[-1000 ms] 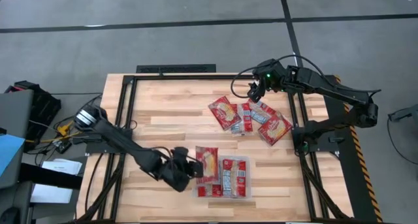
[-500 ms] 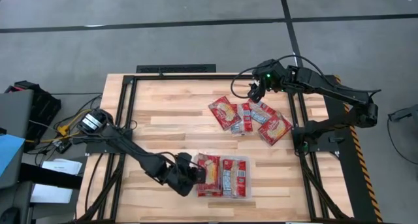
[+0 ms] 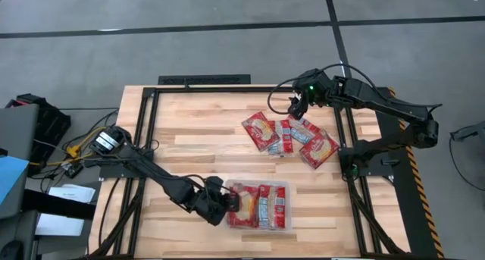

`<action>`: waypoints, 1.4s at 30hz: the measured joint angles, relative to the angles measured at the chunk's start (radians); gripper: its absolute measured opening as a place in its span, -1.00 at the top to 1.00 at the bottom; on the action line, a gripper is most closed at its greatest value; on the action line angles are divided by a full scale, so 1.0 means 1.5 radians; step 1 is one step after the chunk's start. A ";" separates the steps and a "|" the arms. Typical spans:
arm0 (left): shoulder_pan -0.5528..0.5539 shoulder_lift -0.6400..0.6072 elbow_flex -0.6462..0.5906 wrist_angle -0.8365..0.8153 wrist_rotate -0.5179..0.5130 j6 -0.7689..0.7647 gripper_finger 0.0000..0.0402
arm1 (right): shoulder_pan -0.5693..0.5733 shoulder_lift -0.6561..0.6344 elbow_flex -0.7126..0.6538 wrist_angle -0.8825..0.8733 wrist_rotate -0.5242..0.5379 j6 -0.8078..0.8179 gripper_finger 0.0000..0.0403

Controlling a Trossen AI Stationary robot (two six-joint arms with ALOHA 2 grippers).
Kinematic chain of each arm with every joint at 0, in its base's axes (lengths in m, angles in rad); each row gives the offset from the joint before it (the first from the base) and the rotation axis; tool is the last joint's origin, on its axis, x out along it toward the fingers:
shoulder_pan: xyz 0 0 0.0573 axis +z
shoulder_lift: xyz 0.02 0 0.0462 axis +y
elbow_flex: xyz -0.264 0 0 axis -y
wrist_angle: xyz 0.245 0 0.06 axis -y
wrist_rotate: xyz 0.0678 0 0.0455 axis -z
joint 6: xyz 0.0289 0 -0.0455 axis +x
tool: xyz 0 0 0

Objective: Sort popcorn bags into baskets
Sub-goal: Put the red popcorn bag into the white bin

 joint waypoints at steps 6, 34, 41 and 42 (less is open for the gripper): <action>0.018 -0.001 0.000 -0.003 0.034 0.002 0.05 | 0.000 0.000 0.000 0.000 0.000 -0.013 -0.27; 0.508 -0.114 -0.014 0.054 0.326 0.653 -0.02 | -0.063 0.190 -0.108 0.248 -0.234 0.056 -0.26; 0.541 -0.111 -0.179 0.278 0.376 0.576 -0.11 | -0.066 0.178 -0.283 0.425 -0.260 0.080 -0.12; 0.545 -0.110 -0.210 0.312 0.366 0.556 -0.12 | -0.062 0.178 -0.297 0.448 -0.260 0.082 -0.09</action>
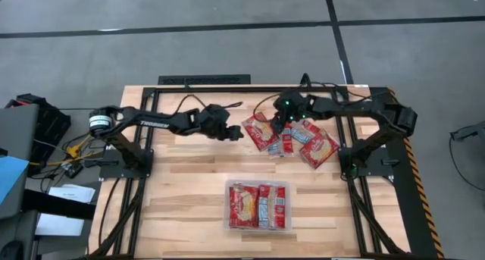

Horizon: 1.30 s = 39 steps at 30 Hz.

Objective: Sort popcorn bags into baskets
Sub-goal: Put the red popcorn bag into the white bin

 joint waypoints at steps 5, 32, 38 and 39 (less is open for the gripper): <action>0.009 0.014 -0.098 0.110 -0.035 -0.089 -0.12 | 0.011 0.000 -0.041 0.042 0.000 0.026 0.05; -0.019 0.193 -0.031 0.217 -0.073 -0.192 -0.12 | 0.117 0.057 -0.103 0.087 0.131 0.035 0.87; -0.016 0.194 -0.031 0.220 -0.077 -0.196 -0.12 | 0.159 0.131 -0.079 0.104 0.128 0.030 0.86; -0.017 0.194 -0.031 0.219 -0.082 -0.195 -0.12 | 0.167 0.138 -0.069 0.104 0.130 0.029 0.88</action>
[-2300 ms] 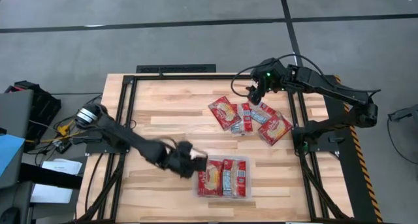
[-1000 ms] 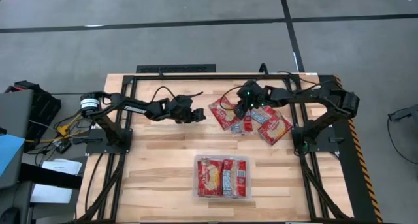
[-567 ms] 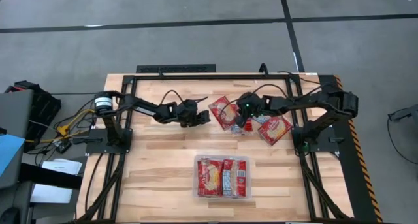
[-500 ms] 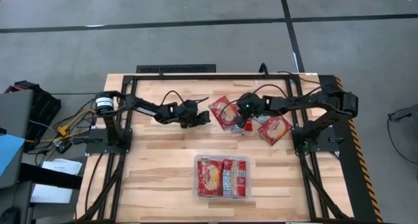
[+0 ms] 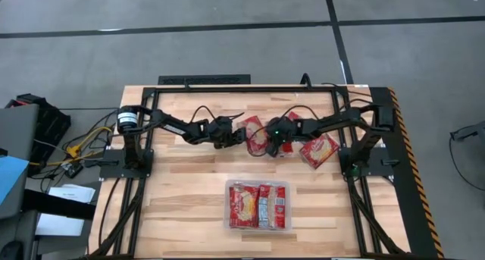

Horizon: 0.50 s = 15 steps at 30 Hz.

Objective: Sort popcorn bags into baskets
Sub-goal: Put the red popcorn bag into the white bin

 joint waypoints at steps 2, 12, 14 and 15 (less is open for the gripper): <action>-0.001 0.000 0.000 0.001 -0.005 0.004 -0.12 | 0.012 0.004 0.016 -0.007 -0.004 -0.004 0.90; -0.001 0.002 0.000 0.009 -0.023 0.009 -0.12 | 0.036 0.013 0.062 0.014 -0.012 -0.037 0.86; -0.001 0.002 0.000 0.010 -0.026 0.010 -0.12 | 0.037 0.025 0.063 0.023 -0.016 -0.037 0.86; -0.001 0.002 0.000 0.010 -0.030 0.010 -0.11 | 0.037 0.029 0.062 0.023 -0.024 -0.037 0.86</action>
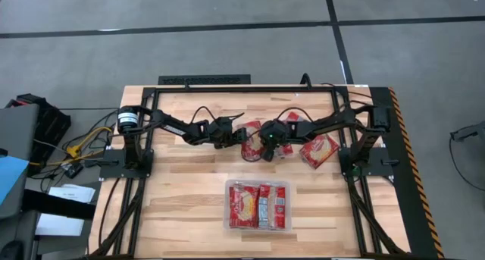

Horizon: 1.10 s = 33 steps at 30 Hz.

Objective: Sort popcorn bags into baskets
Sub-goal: Put the red popcorn bag into the white bin

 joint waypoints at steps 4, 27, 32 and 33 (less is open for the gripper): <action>0.000 0.000 0.000 -0.001 -0.008 -0.002 -0.03 | 0.000 0.039 0.004 0.047 -0.036 0.000 0.91; -0.014 -0.091 -0.001 -0.002 0.084 0.014 0.92 | 0.002 -0.250 0.076 -0.231 0.000 -0.047 0.93; -0.075 -0.188 -0.001 -0.034 0.074 0.009 0.92 | 0.003 -0.401 0.076 -0.321 0.083 -0.020 0.86; -0.098 -0.206 -0.001 -0.044 0.057 0.000 0.92 | 0.003 -0.426 0.076 -0.335 0.100 -0.014 0.84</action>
